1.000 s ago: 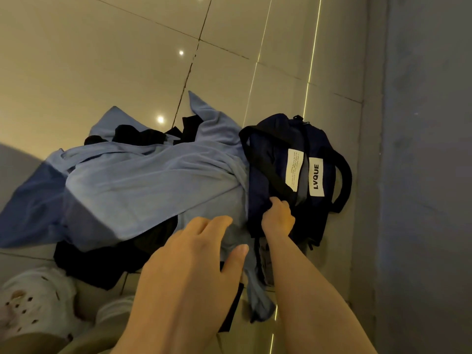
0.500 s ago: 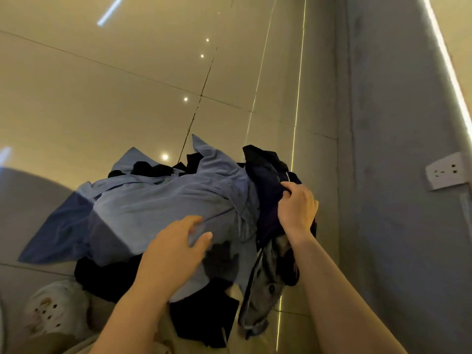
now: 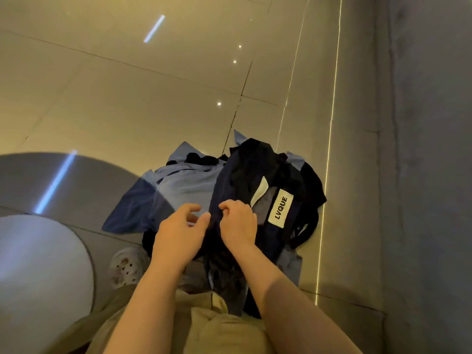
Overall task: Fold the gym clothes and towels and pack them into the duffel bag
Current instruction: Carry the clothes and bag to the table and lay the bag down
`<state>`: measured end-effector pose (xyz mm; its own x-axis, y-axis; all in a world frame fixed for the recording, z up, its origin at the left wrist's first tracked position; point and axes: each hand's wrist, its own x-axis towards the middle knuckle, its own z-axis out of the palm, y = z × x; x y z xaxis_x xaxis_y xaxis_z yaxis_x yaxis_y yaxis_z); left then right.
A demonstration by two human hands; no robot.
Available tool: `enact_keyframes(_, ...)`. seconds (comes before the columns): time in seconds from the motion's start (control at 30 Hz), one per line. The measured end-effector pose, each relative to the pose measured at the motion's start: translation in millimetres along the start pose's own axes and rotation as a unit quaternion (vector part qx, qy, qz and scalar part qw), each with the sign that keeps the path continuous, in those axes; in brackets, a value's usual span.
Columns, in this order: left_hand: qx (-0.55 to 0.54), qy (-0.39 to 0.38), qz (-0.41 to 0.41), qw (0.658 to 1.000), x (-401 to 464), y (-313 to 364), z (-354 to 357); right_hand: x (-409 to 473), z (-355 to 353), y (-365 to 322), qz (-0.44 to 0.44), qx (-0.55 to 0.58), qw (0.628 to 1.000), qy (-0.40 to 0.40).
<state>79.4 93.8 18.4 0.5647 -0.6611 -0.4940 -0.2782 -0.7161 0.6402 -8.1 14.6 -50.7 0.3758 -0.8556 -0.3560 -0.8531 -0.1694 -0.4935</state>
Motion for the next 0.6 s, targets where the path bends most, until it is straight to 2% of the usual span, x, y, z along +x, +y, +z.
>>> enact_keyframes(0.07, 0.02, -0.019, -0.008, 1.0, 7, -4, 4, -3, 16, 15, -0.002, -0.002, 0.999, -0.044)
enact_keyframes(0.17, 0.049, -0.057, -0.013, 0.997, 27, -5, 18, -2, 20, 49, 0.013, 0.026, 0.998, -0.054)
enact_keyframes(0.3, 0.073, -0.124, -0.001, 0.99, 66, -1, 51, 9, 10, 116, 0.151, 0.138, 0.979, -0.017)
enact_keyframes(0.4, 0.099, -0.157, -0.016, 0.982, 98, -18, 73, 16, 10, 172, 0.237, 0.175, 0.956, 0.005)
enact_keyframes(0.6, 0.165, -0.155, -0.086, 0.97, 142, -70, 86, 42, 25, 226, 0.288, 0.215, 0.932, -0.052)
